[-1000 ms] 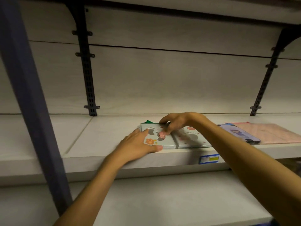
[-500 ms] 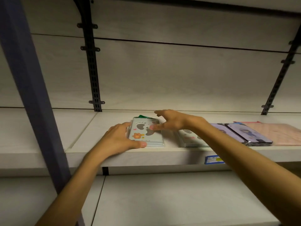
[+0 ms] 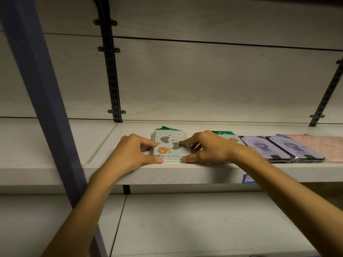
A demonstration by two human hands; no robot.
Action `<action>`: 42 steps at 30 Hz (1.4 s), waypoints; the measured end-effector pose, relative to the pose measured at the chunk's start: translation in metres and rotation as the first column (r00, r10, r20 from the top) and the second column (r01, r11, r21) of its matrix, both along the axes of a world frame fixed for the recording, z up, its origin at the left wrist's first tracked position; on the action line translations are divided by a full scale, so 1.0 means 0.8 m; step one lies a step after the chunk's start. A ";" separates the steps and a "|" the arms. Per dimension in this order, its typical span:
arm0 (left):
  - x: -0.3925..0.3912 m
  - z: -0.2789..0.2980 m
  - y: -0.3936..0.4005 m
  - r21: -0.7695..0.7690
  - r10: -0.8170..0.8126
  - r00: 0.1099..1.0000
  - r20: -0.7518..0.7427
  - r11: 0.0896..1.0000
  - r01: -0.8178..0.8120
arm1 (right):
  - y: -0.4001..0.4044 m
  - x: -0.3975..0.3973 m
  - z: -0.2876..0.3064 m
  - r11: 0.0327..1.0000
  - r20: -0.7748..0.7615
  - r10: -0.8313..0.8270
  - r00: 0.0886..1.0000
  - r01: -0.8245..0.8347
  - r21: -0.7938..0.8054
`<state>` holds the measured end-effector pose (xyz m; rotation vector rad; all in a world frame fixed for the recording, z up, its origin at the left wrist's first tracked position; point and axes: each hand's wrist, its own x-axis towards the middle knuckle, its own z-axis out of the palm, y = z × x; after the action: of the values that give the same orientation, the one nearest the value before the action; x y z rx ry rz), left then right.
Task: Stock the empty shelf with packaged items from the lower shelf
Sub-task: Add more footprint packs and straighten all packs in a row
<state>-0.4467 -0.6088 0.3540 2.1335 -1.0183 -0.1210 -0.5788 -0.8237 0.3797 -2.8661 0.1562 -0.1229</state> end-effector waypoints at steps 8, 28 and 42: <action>-0.006 0.009 0.000 0.072 -0.003 0.999 0.041 0.997 0.000 | 0.009 -0.005 -0.003 0.967 0.033 -0.137 0.990 0.127 0.219; 0.003 0.026 0.010 0.089 -0.078 0.987 -0.138 0.992 0.091 | 0.027 -0.016 0.002 0.909 0.031 -0.251 0.968 0.224 0.350; -0.026 0.009 0.007 0.047 0.161 0.982 -0.099 0.986 -0.157 | 0.042 -0.029 -0.017 0.930 0.160 -0.254 0.954 0.196 0.309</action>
<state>-0.4676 -0.6034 0.3614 2.2110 -0.7890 -0.1719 -0.6023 -0.7899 0.3659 -2.5154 0.4288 -0.3945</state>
